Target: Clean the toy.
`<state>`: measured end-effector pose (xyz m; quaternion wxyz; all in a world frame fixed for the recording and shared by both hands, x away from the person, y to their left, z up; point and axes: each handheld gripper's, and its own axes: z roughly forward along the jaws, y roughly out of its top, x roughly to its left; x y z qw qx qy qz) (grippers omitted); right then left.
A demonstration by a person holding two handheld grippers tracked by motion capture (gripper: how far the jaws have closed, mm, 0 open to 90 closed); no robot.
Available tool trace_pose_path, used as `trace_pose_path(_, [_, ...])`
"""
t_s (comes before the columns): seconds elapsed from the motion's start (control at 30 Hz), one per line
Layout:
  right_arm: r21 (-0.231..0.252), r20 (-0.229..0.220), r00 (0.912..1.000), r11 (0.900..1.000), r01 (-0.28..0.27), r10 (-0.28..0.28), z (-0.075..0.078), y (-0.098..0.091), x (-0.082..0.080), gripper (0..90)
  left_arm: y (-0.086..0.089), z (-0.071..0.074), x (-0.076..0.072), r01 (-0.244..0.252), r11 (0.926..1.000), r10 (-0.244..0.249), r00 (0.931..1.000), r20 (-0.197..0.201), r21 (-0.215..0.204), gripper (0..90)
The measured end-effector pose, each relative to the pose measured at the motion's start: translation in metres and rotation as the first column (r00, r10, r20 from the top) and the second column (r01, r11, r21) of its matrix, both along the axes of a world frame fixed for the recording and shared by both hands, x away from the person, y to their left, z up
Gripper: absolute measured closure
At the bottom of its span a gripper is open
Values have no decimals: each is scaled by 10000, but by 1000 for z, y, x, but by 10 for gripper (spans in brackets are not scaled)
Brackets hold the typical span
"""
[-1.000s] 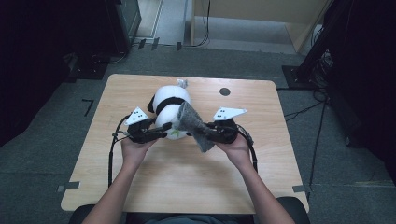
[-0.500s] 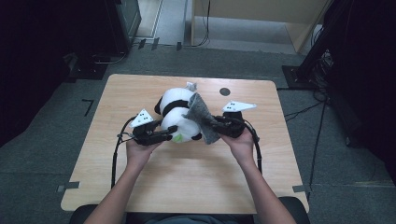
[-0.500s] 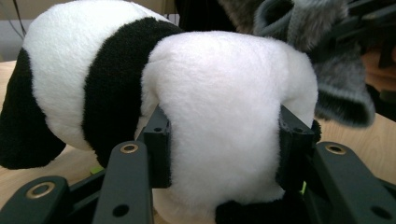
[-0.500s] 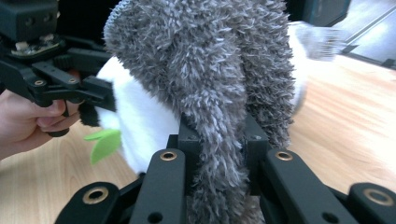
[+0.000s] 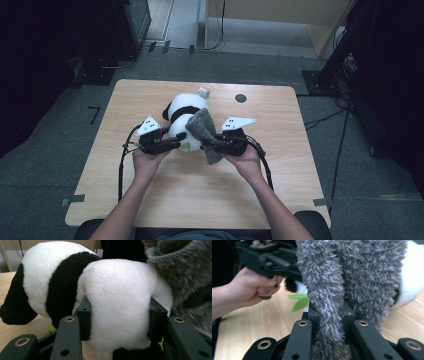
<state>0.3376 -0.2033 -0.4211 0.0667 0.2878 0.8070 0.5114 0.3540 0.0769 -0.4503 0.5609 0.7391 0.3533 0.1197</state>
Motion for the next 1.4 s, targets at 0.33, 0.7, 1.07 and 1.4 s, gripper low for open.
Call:
trace_pose_path(0.33, [-1882, -285, 9921, 9741, -1257, 1225, -30, 35, -6, 778, 6, 1, 2, -132, 9993, 124, 9997, -228, -364, 511])
trace_pose_path(0.7, [-2799, -1048, 9870, 9487, -1470, 1220, -55, 37, 2, 777, 13, 5, 3, -108, 9942, 71, 9994, -352, -1068, 510])
trace_pose_path(1.07, [-2881, -1091, 9940, 9567, -423, 111, -59, 9, 18, 775, 23, 9, 4, 84, 9947, -89, 9999, -48, -1024, 509])
trace_pose_path(1.4, [-2139, -813, 9896, 9718, 991, -1189, -47, -32, 28, 774, 33, 12, 7, -58, 9984, 70, 9997, 218, -556, 508])
